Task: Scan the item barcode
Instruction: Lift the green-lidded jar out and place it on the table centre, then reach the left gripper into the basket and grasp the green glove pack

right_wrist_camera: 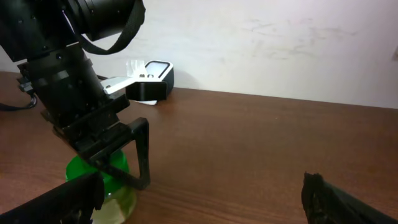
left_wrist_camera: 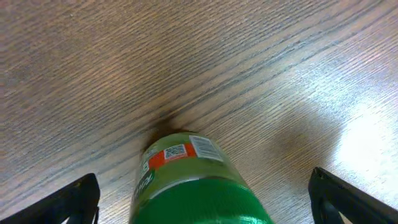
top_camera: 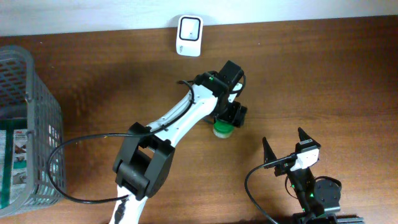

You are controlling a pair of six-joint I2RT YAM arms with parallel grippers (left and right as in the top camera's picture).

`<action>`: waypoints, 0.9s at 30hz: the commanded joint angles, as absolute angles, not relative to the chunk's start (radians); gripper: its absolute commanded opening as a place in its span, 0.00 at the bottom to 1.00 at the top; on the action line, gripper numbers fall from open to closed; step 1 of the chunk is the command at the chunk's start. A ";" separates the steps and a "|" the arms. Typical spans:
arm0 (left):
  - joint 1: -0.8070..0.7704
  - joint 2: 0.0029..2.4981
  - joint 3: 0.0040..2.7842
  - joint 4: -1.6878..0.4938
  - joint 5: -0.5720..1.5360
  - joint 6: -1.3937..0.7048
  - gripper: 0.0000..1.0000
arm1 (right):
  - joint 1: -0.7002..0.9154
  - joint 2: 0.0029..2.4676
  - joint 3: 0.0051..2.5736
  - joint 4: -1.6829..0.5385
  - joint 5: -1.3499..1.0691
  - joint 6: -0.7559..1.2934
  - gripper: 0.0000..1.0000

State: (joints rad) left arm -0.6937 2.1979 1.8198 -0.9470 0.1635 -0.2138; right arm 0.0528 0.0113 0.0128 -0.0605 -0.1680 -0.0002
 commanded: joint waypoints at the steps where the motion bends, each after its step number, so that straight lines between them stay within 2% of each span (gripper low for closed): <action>1: -0.693 2.202 1.914 -0.982 0.159 -0.171 1.00 | 0.045 0.004 0.006 -0.064 -0.180 0.000 0.98; 5: -0.592 2.202 2.234 -1.177 0.082 -0.125 0.99 | 0.045 0.004 0.006 -0.064 -0.180 0.000 0.98; 11: -0.189 2.202 2.842 -1.518 0.063 -0.111 0.99 | 0.045 0.004 0.006 -0.064 -0.180 0.000 0.98; 15: 0.022 2.202 3.037 -1.687 0.063 -0.111 0.99 | 0.045 0.004 0.006 -0.064 -0.180 0.000 0.98; 21: 0.287 2.075 3.016 -1.688 0.126 -0.110 0.99 | 0.045 0.004 0.006 -0.064 -0.180 0.000 0.98; 24: 0.390 1.890 2.801 -1.688 0.102 -0.112 0.99 | 0.045 0.004 0.006 -0.064 -0.180 0.000 0.98; 27: 0.423 1.741 2.558 -1.665 -0.083 -0.240 0.99 | 0.045 0.004 0.006 -0.064 -0.180 0.000 0.98</action>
